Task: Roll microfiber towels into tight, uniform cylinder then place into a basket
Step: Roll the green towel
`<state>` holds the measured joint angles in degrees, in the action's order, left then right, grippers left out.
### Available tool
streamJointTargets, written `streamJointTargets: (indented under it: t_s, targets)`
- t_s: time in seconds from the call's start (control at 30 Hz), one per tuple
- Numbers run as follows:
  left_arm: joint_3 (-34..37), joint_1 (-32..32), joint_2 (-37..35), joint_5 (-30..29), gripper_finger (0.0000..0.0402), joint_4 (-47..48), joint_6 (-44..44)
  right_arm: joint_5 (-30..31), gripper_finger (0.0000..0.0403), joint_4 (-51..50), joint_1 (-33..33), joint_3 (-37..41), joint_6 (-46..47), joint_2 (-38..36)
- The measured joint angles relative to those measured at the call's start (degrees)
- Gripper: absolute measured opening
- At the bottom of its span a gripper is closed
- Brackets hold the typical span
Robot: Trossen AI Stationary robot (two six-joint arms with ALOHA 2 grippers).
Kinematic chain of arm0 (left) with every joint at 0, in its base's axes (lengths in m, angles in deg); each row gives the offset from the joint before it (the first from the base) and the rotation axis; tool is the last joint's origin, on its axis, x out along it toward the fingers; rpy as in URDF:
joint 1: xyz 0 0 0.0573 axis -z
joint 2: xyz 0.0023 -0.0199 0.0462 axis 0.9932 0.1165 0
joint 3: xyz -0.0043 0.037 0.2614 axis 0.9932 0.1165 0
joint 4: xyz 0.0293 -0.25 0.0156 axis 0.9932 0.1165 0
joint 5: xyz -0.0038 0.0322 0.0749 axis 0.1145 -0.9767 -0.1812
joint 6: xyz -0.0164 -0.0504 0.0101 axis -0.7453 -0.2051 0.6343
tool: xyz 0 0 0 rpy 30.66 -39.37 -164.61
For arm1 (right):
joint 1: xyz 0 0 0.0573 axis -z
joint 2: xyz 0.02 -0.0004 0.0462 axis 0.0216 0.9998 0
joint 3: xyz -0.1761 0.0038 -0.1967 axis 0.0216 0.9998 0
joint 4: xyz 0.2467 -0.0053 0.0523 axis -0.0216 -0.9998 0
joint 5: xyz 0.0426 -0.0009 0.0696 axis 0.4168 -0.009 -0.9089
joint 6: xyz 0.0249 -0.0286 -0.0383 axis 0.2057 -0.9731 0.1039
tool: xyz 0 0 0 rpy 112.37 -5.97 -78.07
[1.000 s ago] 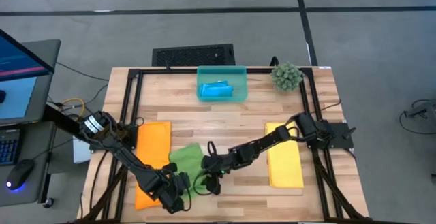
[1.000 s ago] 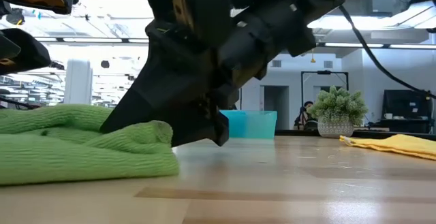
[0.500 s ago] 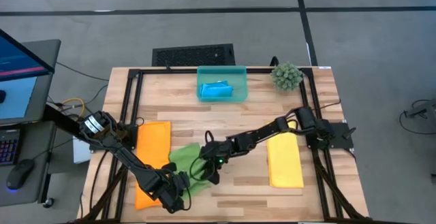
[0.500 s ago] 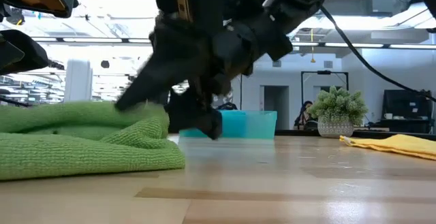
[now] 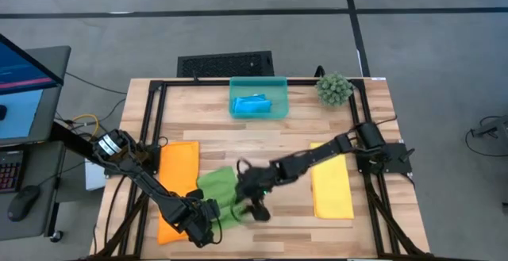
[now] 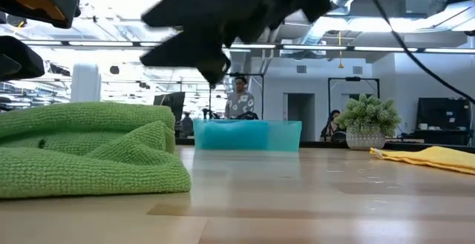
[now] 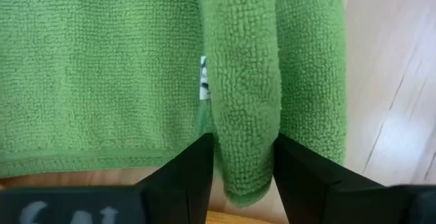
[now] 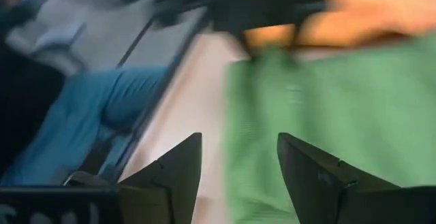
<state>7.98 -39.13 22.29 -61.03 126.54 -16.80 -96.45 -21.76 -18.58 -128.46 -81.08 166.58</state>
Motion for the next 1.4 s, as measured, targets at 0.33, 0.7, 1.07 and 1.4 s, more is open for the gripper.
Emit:
streamJointTargets:
  t_s: [0.33, 0.7, 1.07, 1.4]
  targets:
    - [0.0, 0.0, 0.0, 0.0, 0.0135, -0.1, 0.0, 6.9, 0.0215, 0.6, -7.2, 0.0, -24.2, 1.0]
    - [0.0, -0.2, 0.0, 0.3, 0.0135, -0.1, 0.3, 16.7, 0.0204, 5.2, -7.7, 0.1, -27.3, 6.9]
    - [0.0, -0.2, 0.0, 0.5, 0.0135, -0.2, 0.6, 21.2, 0.0195, 4.3, -6.9, 0.0, -25.9, 8.5]
    - [0.0, -0.2, 0.0, 0.5, 0.0135, -0.2, 0.6, 20.8, 0.0188, 2.6, -7.1, 0.0, -23.7, 8.5]
